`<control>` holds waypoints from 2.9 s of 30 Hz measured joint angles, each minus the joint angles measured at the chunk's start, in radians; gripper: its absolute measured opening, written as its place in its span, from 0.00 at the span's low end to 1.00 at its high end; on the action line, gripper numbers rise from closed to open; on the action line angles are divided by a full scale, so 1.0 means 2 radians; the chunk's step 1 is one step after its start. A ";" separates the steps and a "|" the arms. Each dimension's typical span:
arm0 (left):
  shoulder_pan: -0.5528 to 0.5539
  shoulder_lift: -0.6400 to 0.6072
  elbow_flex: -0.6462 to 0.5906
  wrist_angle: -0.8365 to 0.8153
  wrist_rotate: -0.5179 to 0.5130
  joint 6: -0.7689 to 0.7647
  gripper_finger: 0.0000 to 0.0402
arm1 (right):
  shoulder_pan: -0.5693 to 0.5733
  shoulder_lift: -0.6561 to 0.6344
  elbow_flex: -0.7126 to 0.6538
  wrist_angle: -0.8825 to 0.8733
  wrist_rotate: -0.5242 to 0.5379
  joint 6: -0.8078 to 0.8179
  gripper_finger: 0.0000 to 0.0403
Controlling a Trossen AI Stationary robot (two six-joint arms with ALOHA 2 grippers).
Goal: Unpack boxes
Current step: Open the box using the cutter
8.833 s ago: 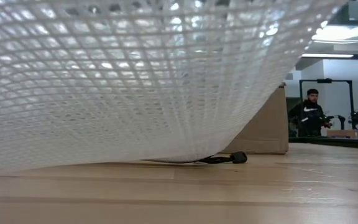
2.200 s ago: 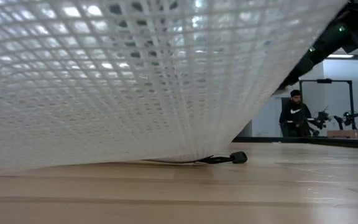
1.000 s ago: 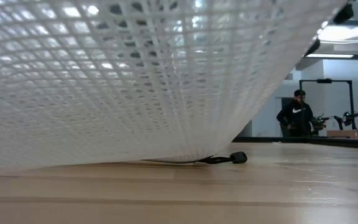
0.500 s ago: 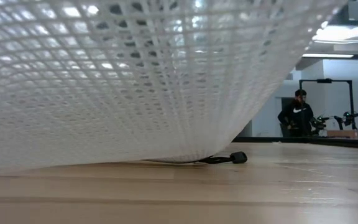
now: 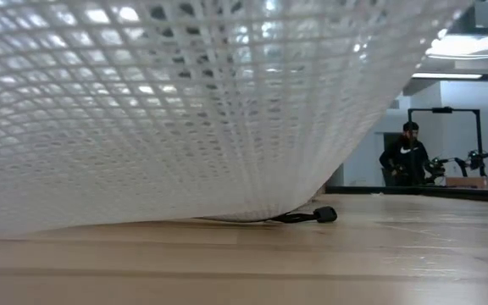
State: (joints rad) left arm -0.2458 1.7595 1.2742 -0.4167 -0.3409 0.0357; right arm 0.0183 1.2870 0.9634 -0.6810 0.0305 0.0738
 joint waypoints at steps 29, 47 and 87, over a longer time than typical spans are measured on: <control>-0.010 -0.005 0.004 -0.038 -0.008 -0.064 0.64 | 0.054 -0.011 0.050 -0.061 -0.024 -0.001 0.28; -0.012 -0.003 0.002 -0.003 -0.039 -0.080 0.64 | 0.024 -0.035 0.050 -0.170 0.036 0.096 0.27; 0.041 0.002 -0.002 0.171 -0.023 -0.034 0.64 | 0.049 -0.050 0.058 -0.259 0.081 0.300 0.27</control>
State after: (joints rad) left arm -0.1644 1.7642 1.2709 -0.0743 -0.3876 -0.0331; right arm 0.1165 1.1877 1.0790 -1.1995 0.1917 0.6731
